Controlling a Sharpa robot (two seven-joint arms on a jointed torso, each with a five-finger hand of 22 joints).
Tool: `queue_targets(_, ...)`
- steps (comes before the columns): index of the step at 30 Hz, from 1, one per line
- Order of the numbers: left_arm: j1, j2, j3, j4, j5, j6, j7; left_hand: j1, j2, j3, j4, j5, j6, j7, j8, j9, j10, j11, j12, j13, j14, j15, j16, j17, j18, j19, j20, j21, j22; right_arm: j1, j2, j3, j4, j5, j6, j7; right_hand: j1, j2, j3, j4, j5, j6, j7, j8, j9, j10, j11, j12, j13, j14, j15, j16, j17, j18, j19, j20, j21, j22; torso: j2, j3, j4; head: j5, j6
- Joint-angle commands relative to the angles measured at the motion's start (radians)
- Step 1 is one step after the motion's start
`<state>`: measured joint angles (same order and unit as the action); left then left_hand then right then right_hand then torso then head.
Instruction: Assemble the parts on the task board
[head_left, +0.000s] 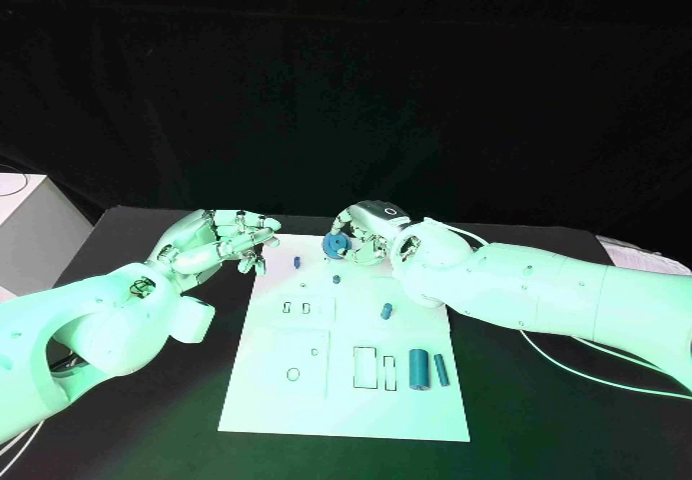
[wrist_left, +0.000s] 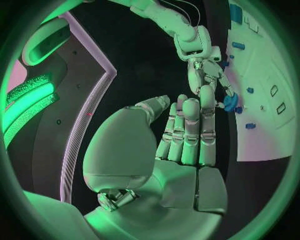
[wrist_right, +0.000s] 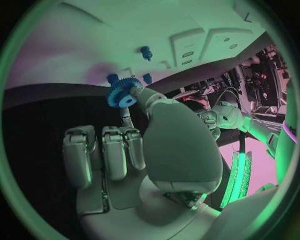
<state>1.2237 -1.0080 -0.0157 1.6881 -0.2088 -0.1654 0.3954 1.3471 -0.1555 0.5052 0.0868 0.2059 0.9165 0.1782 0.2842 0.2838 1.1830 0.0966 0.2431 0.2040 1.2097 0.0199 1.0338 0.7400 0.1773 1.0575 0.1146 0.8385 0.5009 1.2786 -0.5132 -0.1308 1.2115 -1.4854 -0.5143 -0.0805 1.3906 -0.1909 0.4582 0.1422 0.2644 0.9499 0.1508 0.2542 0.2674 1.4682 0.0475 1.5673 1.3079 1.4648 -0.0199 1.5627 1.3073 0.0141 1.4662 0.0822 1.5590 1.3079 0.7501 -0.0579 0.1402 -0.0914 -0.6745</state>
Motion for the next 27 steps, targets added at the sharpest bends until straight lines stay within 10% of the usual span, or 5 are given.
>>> queue_targets(1, 0.001, 0.005, 0.001, 0.0, -0.004, 0.018, 0.003, -0.004, 0.002, 0.004, -0.003, -0.004, -0.007, 0.001, 0.003, 0.001, -0.004, 0.0, 0.003, 0.001, -0.004, 0.003, 0.006, 0.001, 0.005, -0.006, 0.002, 0.005, 0.001, -0.008, 0.022, -0.001, -0.015, -0.051, -0.008, -0.028, -0.011, -0.003, 0.005, 0.0, -0.005, 0.048, -0.029, 0.051, 0.054, 0.103, -0.005, 0.003, 0.263, 0.104, -0.007, 0.005, 0.255, -0.011, 0.099, -0.004, 0.004, 0.253, 0.002, -0.0006, 0.001, 0.001, 0.0)
queue_targets(27, 0.001, 0.007, 0.001, -0.001, -0.008, 0.018, 0.001, -0.004, 0.003, 0.006, -0.006, -0.004, -0.008, 0.001, 0.003, 0.004, -0.008, 0.0, 0.007, 0.005, -0.006, 0.003, 0.009, 0.002, 0.005, -0.011, 0.002, 0.011, 0.006, -0.027, 0.058, -0.001, -0.031, -0.074, 0.067, -0.042, -0.026, -0.013, 0.014, -0.004, -0.011, 0.037, -0.025, 0.046, 0.053, 0.103, -0.002, 0.003, 0.263, 0.104, -0.005, 0.005, 0.254, -0.011, 0.099, -0.003, 0.004, 0.253, 0.001, 0.0026, -0.0023, 0.008, -0.01)
